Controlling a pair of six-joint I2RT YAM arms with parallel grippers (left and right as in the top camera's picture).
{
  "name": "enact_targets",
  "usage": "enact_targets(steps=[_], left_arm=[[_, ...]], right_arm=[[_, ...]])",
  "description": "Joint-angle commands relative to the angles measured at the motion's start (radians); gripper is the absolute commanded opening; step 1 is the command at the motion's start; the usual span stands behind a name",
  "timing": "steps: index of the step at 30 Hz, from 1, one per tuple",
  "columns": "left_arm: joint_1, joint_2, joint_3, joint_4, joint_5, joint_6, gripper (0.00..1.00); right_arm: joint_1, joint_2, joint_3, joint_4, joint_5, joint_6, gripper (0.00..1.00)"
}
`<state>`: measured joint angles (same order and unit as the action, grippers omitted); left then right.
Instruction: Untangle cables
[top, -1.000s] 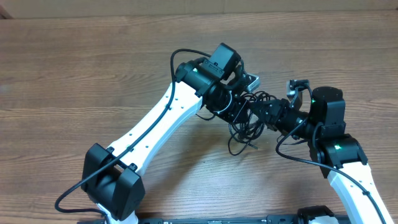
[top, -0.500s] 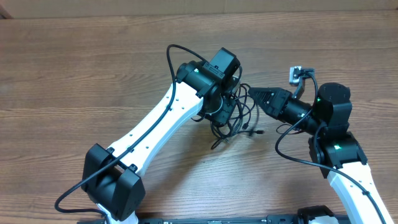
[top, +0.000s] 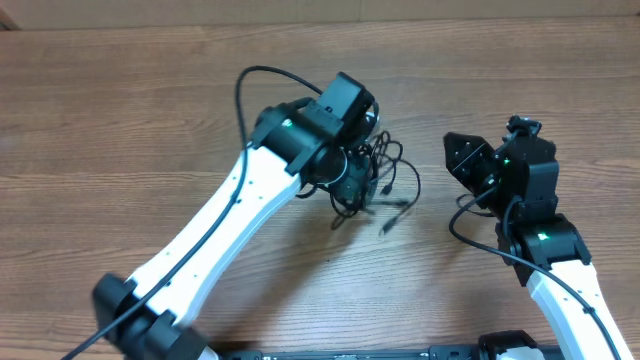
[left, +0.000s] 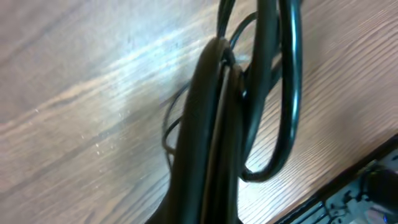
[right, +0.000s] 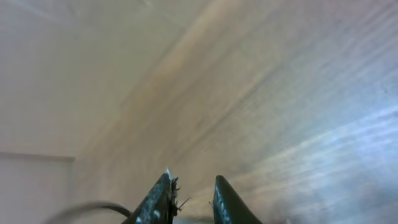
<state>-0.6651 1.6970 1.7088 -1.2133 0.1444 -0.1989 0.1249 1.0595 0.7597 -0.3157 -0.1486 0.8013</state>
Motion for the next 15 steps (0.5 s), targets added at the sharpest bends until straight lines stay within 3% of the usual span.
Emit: enact_targets(steps=[1, 7, 15], left_arm=[[0.012, -0.065, 0.022, 0.036, 0.005, 0.024, 0.05], [0.012, -0.061, 0.022, 0.082, 0.005, 0.010, 0.04], [0.012, -0.058, 0.022, 0.138, 0.023, -0.080, 0.06]], right_arm=[[0.000, -0.003, 0.019, -0.008, -0.212, -0.124, 0.19], [0.000, -0.003, 0.019, 0.007, -0.578, -0.233, 0.19], [0.000, -0.003, 0.019, 0.017, -0.699, -0.261, 0.18]])
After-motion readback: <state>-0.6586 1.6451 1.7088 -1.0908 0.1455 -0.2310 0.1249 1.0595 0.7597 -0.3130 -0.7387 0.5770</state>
